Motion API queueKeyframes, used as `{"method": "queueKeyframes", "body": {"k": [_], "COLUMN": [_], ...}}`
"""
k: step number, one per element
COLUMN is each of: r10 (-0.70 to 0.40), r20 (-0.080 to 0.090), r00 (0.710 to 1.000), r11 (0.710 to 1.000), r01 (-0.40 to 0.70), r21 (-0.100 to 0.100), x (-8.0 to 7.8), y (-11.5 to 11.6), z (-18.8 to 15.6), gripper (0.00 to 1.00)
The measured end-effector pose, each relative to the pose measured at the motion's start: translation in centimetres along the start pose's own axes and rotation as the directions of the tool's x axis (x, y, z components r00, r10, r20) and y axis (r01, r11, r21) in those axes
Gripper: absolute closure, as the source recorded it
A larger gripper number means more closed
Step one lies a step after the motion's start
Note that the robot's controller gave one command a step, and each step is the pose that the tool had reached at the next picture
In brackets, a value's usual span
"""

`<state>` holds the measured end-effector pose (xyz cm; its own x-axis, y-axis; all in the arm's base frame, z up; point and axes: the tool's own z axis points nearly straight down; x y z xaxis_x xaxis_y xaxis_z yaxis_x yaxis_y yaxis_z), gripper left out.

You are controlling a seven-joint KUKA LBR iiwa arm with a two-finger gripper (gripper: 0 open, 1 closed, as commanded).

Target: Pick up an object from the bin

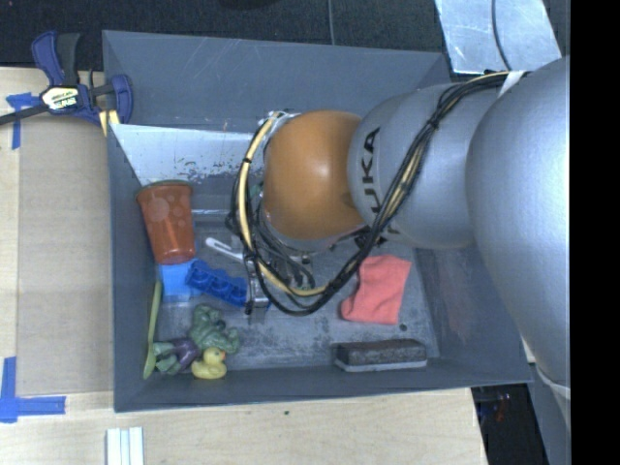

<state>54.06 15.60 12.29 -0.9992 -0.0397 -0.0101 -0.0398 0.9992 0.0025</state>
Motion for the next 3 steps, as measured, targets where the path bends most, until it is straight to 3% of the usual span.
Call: {"method": "queueKeyframes", "body": {"k": [1,2,3], "r10": [-0.073,-0.022,0.015], "r20": [0.007,-0.004,0.007], "r00": [0.997,1.0,1.0], "r11": [0.997,1.0,1.0], "r01": [0.073,0.022,-0.015], "r21": [-0.003,0.003,-0.004], "x": [-4.9,-3.2,-2.9], "y": [4.6,3.8,3.5], "z": [-1.1,-0.1,5.4], "gripper": [0.0,0.0,0.0]}}
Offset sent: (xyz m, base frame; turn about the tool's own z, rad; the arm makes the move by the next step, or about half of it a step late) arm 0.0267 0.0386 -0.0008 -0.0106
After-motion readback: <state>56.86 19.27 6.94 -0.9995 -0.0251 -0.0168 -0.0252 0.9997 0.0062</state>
